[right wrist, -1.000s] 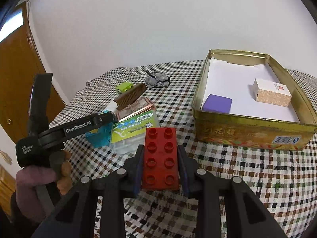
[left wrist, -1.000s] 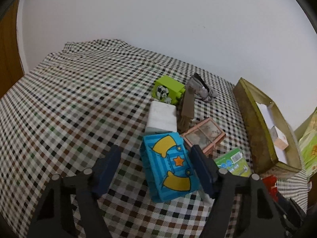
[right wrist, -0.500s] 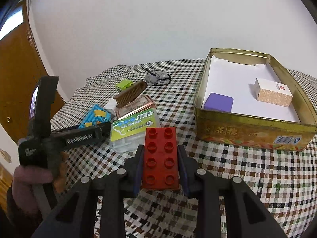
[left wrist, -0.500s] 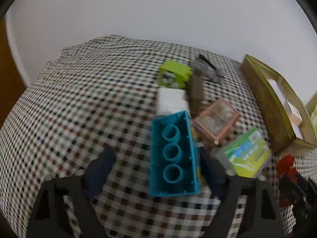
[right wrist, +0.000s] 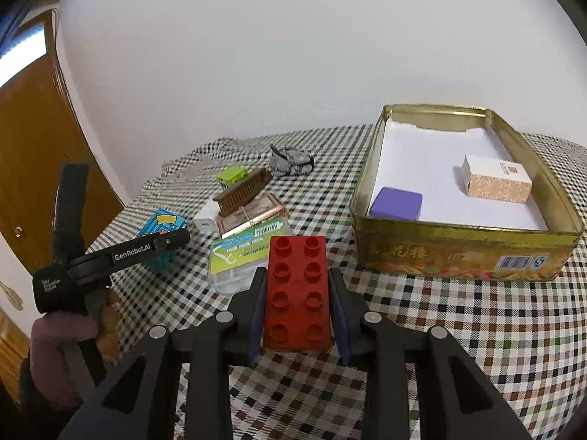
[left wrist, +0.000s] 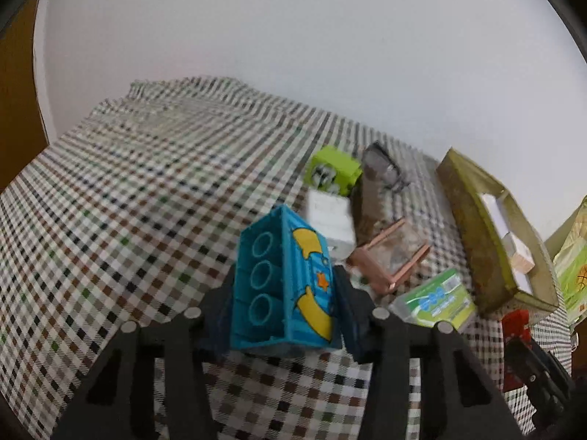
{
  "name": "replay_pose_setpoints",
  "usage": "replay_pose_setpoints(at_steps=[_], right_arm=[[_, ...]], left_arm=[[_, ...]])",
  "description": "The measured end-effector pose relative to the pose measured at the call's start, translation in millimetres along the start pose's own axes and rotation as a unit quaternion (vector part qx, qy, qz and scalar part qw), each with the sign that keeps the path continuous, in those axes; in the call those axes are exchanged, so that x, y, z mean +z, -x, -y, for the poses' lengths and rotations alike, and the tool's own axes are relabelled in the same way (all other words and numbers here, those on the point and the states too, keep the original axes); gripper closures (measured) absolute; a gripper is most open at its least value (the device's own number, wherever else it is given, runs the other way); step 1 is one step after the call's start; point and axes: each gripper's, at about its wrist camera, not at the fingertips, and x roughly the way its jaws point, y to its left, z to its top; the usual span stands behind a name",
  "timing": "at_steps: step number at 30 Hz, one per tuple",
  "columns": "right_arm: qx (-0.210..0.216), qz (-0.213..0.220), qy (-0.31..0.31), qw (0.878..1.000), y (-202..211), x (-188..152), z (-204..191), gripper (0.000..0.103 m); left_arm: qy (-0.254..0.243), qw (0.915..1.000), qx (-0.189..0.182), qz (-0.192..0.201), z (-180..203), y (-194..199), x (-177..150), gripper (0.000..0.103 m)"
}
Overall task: Organize rigid objects
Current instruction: 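Grasp the red Lego brick with the right tool while the left tool grasps the blue Lego block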
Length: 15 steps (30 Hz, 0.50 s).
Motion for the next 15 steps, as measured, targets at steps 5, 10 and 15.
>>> replay_pose_setpoints(at_steps=[5,10,15], right_arm=[[0.003,0.026,0.010,1.000,11,4,3,0.069],[-0.006,0.058,0.007,0.998,25,24,20,0.069],[-0.047,0.089,0.007,0.995,35,48,48,0.069]], left_arm=[[-0.029,0.9981,-0.032,0.044,25,15,1,0.056],[-0.076,0.9902,-0.073,0.091,62,30,11,0.056],[-0.106,0.9838,-0.105,0.099,100,31,21,0.056]])
